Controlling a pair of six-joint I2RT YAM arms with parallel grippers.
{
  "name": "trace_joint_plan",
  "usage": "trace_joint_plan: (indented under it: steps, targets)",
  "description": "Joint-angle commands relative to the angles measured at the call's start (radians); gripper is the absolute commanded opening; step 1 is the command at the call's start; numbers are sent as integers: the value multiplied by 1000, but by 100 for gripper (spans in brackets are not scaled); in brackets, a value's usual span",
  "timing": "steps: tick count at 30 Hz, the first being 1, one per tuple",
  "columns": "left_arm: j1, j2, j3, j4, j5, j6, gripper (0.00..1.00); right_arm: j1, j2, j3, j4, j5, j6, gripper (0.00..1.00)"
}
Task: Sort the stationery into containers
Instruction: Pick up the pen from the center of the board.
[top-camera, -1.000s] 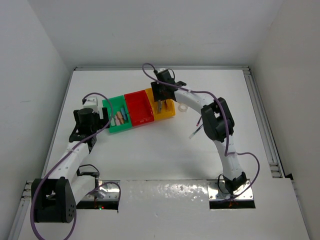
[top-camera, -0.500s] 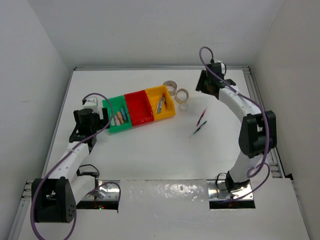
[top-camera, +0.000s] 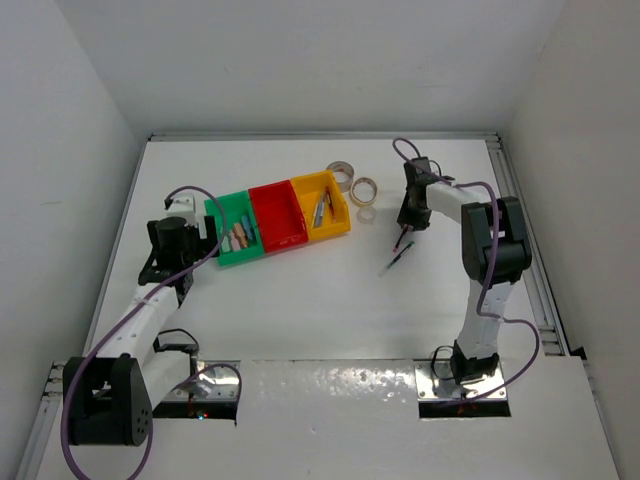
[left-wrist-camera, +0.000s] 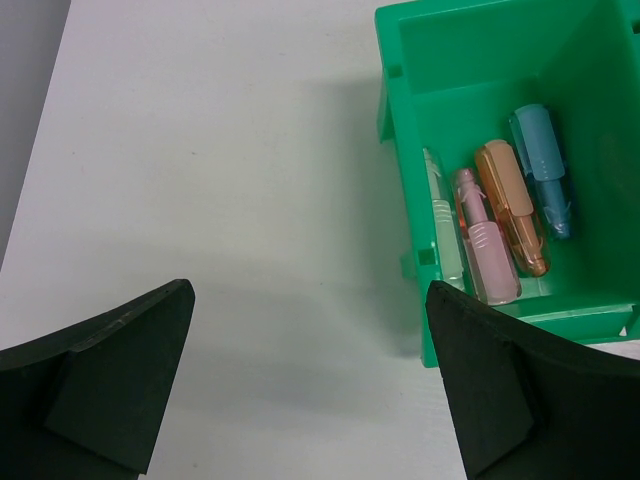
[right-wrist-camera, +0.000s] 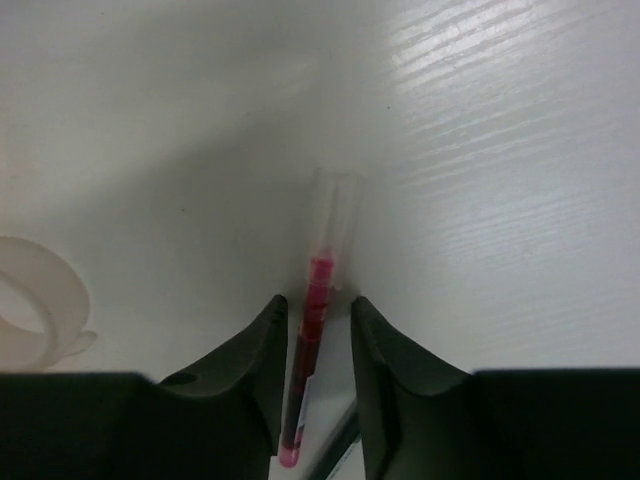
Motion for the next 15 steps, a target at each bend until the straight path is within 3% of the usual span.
trace_joint_plan:
  steps: [1, 3, 4, 5, 12, 15]
  targets:
    - [14, -20, -1, 40, -1, -10, 100, 11, 20, 40, -7, 37, 8, 28]
    - [14, -17, 1, 43, -1, -10, 100, 16, 22, 40, -7, 50, 5, 16]
    - [16, -17, -1, 45, -1, -10, 100, 18, 19, 40, 0, 59, 3, 2]
    - [16, -17, -1, 46, 1, -9, 100, 18, 14, 42, 3, 66, 2, 0]
    - [16, -17, -4, 41, 2, -12, 100, 76, -140, 102, 135, 105, -122, 0]
    - [14, -16, -4, 40, 4, -13, 100, 178, -228, 108, 265, 117, -260, 0]
